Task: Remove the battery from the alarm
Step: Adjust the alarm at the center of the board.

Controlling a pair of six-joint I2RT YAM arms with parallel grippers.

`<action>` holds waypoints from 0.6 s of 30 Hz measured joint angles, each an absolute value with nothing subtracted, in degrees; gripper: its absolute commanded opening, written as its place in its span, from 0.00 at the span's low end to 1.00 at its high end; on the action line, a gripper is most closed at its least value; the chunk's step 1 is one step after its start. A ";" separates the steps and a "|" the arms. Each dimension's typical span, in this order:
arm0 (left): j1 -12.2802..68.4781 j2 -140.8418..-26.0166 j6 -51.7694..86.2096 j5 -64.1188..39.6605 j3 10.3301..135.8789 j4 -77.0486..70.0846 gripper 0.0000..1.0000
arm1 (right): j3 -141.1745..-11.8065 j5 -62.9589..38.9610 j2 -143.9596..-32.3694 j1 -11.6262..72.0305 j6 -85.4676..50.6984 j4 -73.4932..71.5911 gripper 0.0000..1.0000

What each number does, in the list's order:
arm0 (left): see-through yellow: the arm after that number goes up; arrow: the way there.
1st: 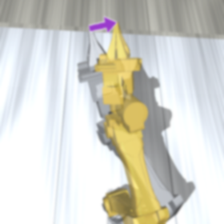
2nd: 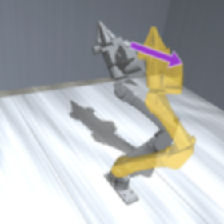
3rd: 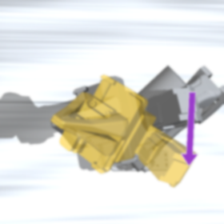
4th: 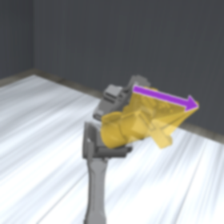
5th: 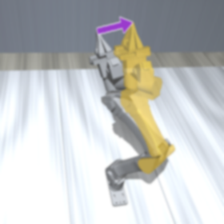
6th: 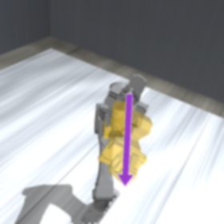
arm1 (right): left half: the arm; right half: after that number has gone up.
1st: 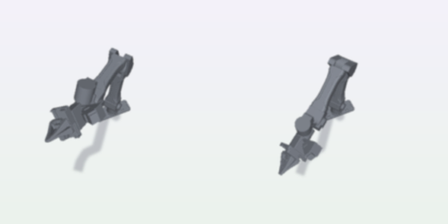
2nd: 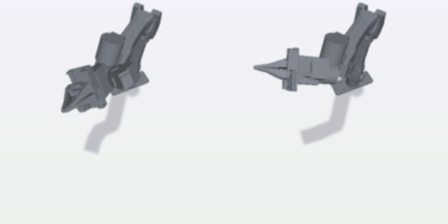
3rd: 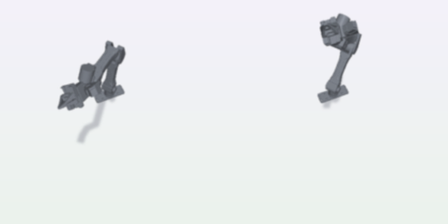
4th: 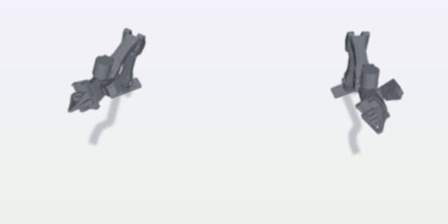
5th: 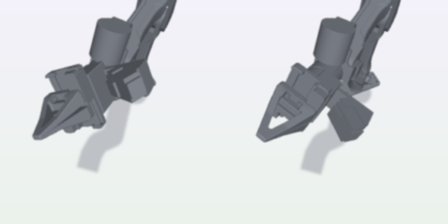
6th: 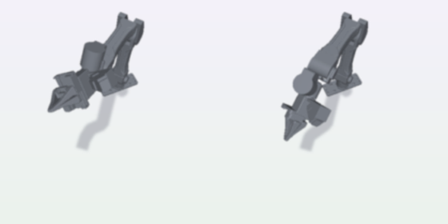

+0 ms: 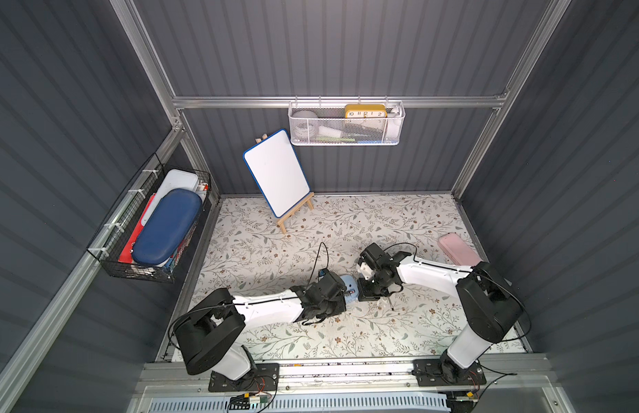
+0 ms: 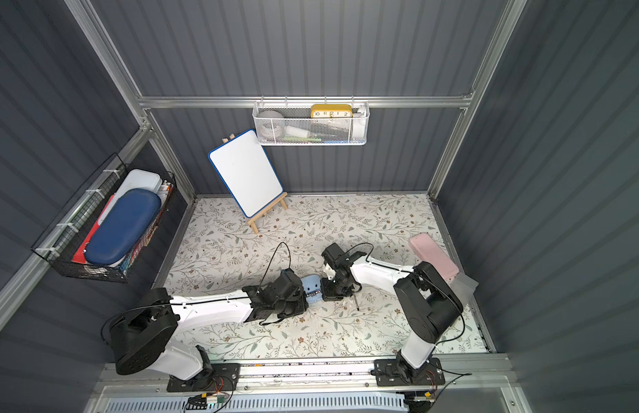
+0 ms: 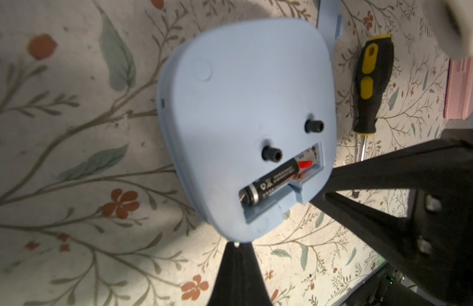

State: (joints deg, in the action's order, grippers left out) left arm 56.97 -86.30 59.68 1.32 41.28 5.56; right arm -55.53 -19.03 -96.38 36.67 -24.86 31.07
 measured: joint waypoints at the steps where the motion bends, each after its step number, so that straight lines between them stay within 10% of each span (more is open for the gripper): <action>1: 56.97 -85.49 59.68 1.56 40.88 6.02 0.00 | -55.53 -18.61 -96.07 36.67 -24.86 31.64 0.00; 18: 47.09 -80.75 53.58 7.92 38.09 10.11 0.00 | -76.27 -6.37 -107.44 35.14 -20.56 39.72 0.00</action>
State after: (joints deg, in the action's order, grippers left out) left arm 47.09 -80.75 53.58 7.92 38.09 10.11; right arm -76.27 -6.37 -107.44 35.14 -20.56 39.72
